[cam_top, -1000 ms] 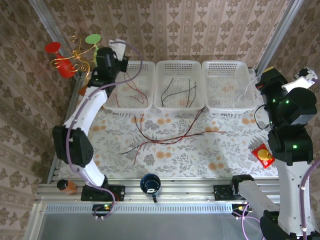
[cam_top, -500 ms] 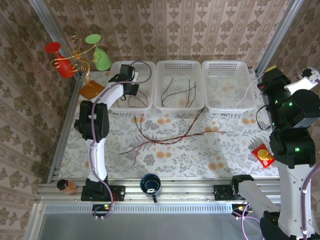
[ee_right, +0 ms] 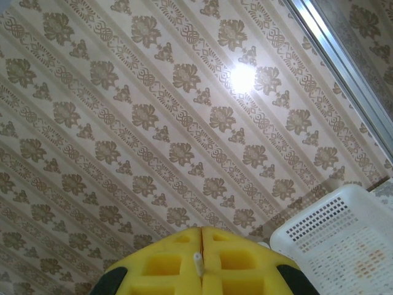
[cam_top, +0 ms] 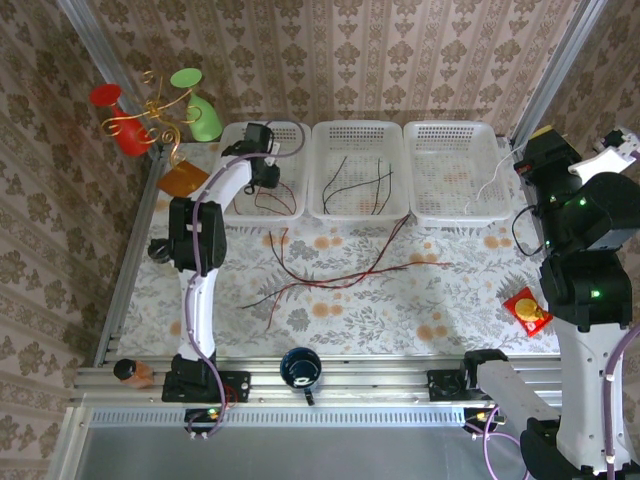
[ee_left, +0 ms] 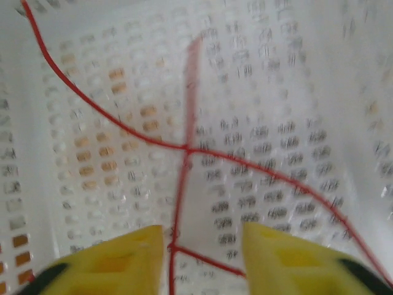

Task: Untangle the cables
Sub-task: Place the cable into the container, then place the cable in the container.

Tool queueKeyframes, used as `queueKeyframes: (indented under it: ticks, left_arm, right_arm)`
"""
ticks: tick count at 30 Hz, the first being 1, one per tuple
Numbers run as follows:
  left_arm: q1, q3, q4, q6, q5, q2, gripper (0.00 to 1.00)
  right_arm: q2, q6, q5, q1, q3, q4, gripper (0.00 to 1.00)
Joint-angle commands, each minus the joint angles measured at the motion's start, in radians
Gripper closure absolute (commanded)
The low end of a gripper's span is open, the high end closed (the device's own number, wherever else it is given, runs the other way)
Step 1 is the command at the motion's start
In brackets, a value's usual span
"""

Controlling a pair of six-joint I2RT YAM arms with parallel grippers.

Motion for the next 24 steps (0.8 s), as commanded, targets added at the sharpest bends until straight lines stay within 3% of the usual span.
queueKeyframes:
  ticks: [1,5,12,24]
  left_arm:
    - [0.016,0.132,-0.099,-0.002,0.033,0.048,0.44]
    - [0.015,0.153,-0.096,0.006,0.017,0.005,0.31]
    - [0.002,0.115,-0.082,0.012,0.038,-0.154,0.28]
    - [-0.147,-0.505,0.236,-0.058,0.125,-0.659,0.26]
  right_arm:
    - [0.005,-0.017,-0.005,-0.004,0.026,0.01,1.0]
    - [0.021,-0.023,0.001,-0.004,0.052,0.029,1.0]
    - [0.105,-0.061,-0.005,-0.004,0.125,0.066,1.0]
    - [0.359,-0.115,-0.006,-0.004,0.356,0.153,1.0]
